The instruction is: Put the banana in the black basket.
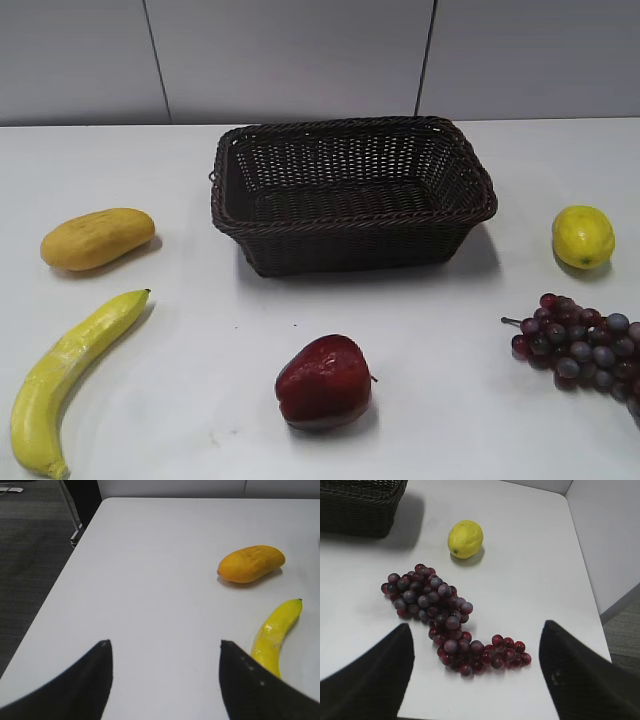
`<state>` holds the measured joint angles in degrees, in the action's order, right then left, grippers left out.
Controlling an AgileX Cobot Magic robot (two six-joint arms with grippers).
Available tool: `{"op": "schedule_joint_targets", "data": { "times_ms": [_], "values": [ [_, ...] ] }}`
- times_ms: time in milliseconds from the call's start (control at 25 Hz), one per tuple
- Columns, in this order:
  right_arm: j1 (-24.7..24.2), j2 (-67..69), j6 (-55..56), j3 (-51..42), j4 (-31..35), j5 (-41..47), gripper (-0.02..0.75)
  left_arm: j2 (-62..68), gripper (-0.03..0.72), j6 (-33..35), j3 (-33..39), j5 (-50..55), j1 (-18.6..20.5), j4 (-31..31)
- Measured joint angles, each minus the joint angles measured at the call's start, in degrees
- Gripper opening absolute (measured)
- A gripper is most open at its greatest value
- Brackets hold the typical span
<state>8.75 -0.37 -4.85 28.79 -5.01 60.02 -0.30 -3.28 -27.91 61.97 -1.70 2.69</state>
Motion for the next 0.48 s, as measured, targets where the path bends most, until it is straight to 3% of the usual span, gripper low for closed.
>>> {"op": "schedule_joint_targets", "data": {
  "times_ms": [480],
  "values": [
    [0.00,0.00,0.00,0.00,0.00,0.00,0.593,0.00,0.492,0.00,0.00,0.00,0.00,0.00]
  ]
}}
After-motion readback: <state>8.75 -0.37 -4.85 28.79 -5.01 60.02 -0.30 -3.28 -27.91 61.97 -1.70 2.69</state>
